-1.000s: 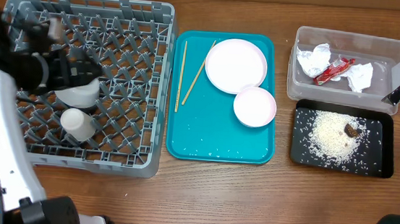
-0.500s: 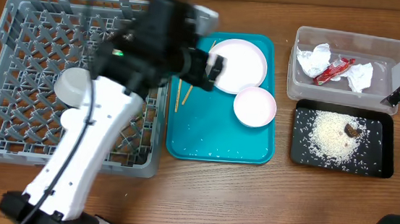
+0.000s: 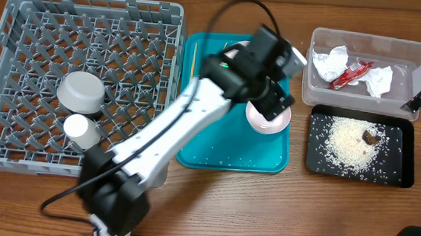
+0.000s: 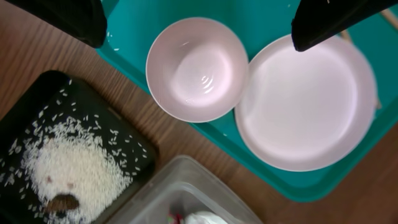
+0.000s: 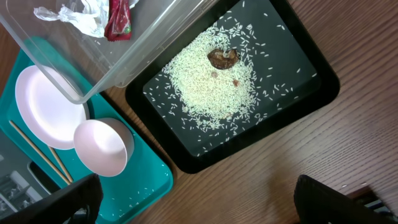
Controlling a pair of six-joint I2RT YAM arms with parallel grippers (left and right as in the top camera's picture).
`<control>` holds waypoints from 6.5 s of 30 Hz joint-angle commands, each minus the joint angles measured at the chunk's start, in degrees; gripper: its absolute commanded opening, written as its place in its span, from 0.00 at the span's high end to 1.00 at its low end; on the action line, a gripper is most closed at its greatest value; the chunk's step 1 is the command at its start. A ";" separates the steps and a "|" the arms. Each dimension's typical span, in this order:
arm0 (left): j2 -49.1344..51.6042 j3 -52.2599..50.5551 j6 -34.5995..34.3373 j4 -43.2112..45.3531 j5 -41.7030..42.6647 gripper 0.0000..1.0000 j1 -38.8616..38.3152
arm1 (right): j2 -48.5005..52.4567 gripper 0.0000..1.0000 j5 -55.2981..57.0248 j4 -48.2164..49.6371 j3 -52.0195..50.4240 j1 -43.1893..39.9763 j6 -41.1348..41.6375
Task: Sort waste into correct bins and load items into the dishwasher
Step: 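Move the left gripper to the pink bowl and grasp its rim, then carry the pink bowl over the rack with the left gripper, then place the pink bowl in the rack and open the left gripper, then move the left gripper to the pink plate and grasp its edge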
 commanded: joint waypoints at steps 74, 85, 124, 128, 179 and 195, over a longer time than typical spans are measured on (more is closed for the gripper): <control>7.50 20.00 -4.31 -28.61 30.97 0.96 37.09 | -1.16 0.00 0.15 0.35 0.87 0.11 0.00; 7.76 17.42 -0.22 -28.57 45.55 0.96 51.32 | -1.16 0.00 0.15 0.35 0.87 0.11 0.00; 7.96 -8.98 7.48 -20.76 53.99 0.88 69.05 | -1.16 0.00 0.17 0.35 0.87 0.11 -0.02; 7.96 -8.98 7.48 -21.29 53.16 0.70 70.14 | -1.16 0.00 0.17 0.37 0.87 0.11 -0.02; -13.99 8.55 -5.62 -24.09 11.69 0.22 35.71 | -1.16 0.00 1.09 0.31 0.87 0.11 0.02; 3.06 8.52 9.03 -4.90 0.87 0.14 7.63 | -1.16 0.00 0.98 0.31 0.87 0.11 0.04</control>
